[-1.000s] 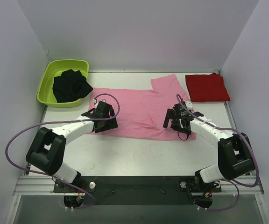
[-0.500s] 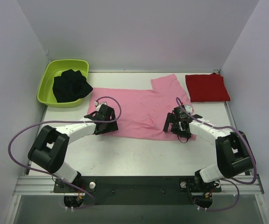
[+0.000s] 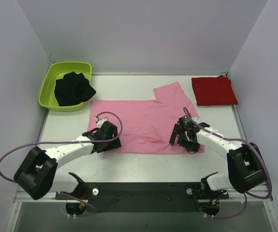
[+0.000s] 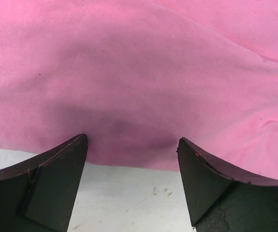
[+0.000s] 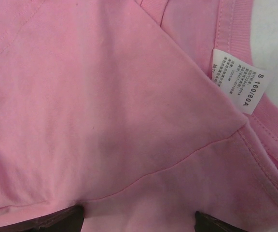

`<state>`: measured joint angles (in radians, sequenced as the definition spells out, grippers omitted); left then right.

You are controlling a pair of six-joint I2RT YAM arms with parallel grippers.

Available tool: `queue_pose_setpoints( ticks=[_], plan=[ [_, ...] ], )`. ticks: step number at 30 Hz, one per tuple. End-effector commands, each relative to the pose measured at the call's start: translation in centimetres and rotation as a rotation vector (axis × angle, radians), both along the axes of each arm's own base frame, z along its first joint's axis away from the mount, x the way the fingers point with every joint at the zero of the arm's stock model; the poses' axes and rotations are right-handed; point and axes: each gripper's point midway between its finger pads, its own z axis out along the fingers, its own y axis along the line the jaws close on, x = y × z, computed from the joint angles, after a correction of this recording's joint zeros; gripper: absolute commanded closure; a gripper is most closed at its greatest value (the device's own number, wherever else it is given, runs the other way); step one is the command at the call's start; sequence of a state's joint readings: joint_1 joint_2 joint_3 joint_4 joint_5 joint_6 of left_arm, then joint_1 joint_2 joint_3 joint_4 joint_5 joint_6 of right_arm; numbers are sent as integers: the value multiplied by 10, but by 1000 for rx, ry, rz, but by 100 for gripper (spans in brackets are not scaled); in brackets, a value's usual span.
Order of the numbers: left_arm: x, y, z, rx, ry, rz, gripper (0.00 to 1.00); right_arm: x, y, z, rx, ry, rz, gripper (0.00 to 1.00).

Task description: Fold and stack the t-shirts

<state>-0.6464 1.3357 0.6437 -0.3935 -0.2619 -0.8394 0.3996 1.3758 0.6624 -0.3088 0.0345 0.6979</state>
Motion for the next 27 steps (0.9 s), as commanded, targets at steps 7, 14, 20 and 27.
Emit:
queue_pose_setpoints(
  ticks=[7,14,20,27],
  plan=[
    [-63,28,5,-21,54,94,15,-82,-16,6,-91,103,-31,0],
    [-86,30,19,-78,21,83,15,-94,-26,22,-73,30,-58,0],
    [-49,9,72,-61,-125,28,15,-45,7,72,-20,-115,45,0],
    [-9,-14,150,-115,-314,-14,13,-16,99,92,225,-179,252,0]
  ],
)
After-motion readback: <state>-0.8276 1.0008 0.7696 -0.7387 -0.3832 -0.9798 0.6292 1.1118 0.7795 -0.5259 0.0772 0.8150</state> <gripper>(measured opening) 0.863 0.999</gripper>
